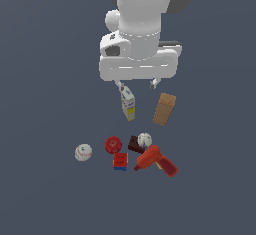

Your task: Pick up a designated object from a clutter of objects.

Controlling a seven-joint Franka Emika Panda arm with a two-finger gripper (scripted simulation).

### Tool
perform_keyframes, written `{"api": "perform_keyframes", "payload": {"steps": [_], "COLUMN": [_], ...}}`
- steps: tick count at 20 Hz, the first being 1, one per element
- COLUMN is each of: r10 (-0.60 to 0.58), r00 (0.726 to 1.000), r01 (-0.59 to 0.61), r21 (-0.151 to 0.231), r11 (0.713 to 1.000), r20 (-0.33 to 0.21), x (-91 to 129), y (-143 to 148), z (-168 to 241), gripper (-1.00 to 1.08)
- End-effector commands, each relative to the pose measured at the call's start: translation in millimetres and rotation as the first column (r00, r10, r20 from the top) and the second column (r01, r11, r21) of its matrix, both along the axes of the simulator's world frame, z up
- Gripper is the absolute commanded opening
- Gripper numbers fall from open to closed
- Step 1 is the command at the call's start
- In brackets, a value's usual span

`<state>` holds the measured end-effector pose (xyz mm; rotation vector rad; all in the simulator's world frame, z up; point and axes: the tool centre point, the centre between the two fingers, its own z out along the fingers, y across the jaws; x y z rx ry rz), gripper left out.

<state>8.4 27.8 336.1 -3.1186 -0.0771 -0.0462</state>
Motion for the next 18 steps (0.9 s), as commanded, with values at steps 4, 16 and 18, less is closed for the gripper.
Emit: {"api": "perform_keyframes", "payload": {"steps": [4,16,18], "r10": [0.007,0.042,0.048], "r00": [1.000,0.999,0.999], "r01": [-0.007,-0.041,-0.048], "r21": [-0.005,-0.033,-0.033], "r11": [1.000,0.999,0.998], "r20": [0.001,0.007,0.006], "x": [0.7,5.3,3.2], "y": [-0.5,-3.4,-4.0], "z": [-0.7,-3.9,-6.4], "gripper": [1.00,1.00,1.00]}}
